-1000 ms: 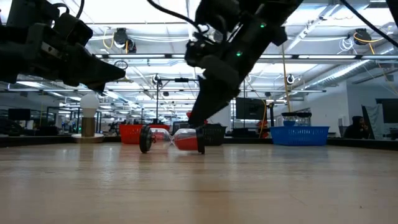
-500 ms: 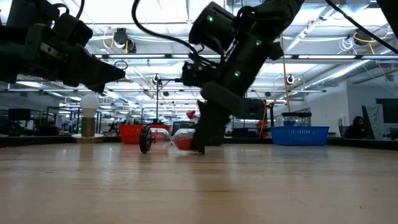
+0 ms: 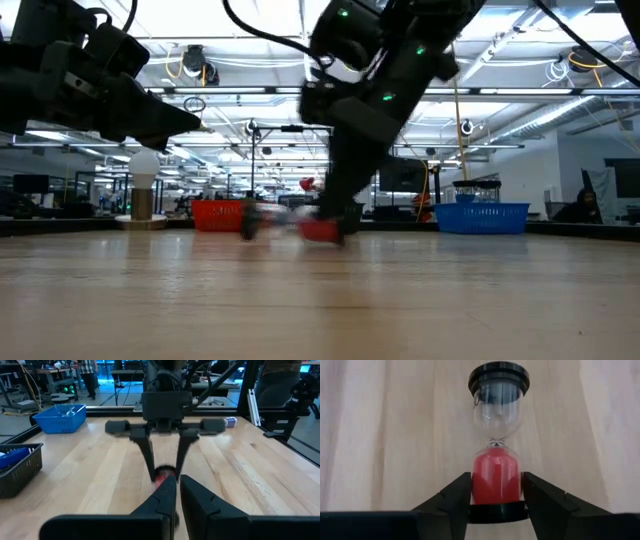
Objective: Pick & Place Office items
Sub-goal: Put the pink hourglass into the blue bin
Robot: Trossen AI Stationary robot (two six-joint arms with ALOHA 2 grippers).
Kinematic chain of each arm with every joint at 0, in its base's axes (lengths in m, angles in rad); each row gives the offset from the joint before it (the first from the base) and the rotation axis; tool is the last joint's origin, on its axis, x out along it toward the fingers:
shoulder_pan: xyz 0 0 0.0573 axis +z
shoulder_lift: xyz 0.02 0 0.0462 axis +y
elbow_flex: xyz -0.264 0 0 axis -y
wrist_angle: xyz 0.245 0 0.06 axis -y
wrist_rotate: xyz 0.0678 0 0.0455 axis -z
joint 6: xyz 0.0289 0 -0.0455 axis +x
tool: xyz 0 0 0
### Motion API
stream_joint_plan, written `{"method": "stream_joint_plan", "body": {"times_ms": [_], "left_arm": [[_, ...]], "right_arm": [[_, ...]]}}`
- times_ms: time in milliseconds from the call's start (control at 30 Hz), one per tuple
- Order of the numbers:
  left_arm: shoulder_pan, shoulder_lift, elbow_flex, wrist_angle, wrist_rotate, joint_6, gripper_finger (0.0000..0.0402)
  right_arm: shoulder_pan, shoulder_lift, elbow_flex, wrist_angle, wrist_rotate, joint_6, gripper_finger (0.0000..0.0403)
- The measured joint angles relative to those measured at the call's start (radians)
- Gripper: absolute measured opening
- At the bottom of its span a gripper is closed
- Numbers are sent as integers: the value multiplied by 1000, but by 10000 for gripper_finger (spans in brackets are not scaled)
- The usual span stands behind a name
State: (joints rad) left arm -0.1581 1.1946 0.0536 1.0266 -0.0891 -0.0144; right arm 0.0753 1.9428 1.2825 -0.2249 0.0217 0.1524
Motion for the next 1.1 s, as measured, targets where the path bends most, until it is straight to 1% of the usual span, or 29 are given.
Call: {"method": "stream_joint_plan", "body": {"times_ms": [133,267,400,533,667,800,967,1100], "left_arm": [[0,0,0,0,0,-1,33],[1,0,0,-3,0,-2,33],[0,0,0,-3,0,0,33],[-1,0,0,-4,0,-2,33],[-1,0,0,-5,1,-6,33],[-2,0,0,-5,1,-4,33],[-1,0,0,-6,0,-3,33],[-1,0,0,-5,0,-3,33]], "right_arm": [[-3,-62,34,-201,4,33,155],[-8,-141,116,-457,58,73,148],[-10,-159,116,-543,79,109,156],[-10,-155,112,-549,81,132,158],[-11,-124,69,-492,80,127,151],[-20,-123,32,-435,80,129,151],[-23,-122,1,-423,81,149,163],[-23,-122,-16,-409,81,150,186]]}}
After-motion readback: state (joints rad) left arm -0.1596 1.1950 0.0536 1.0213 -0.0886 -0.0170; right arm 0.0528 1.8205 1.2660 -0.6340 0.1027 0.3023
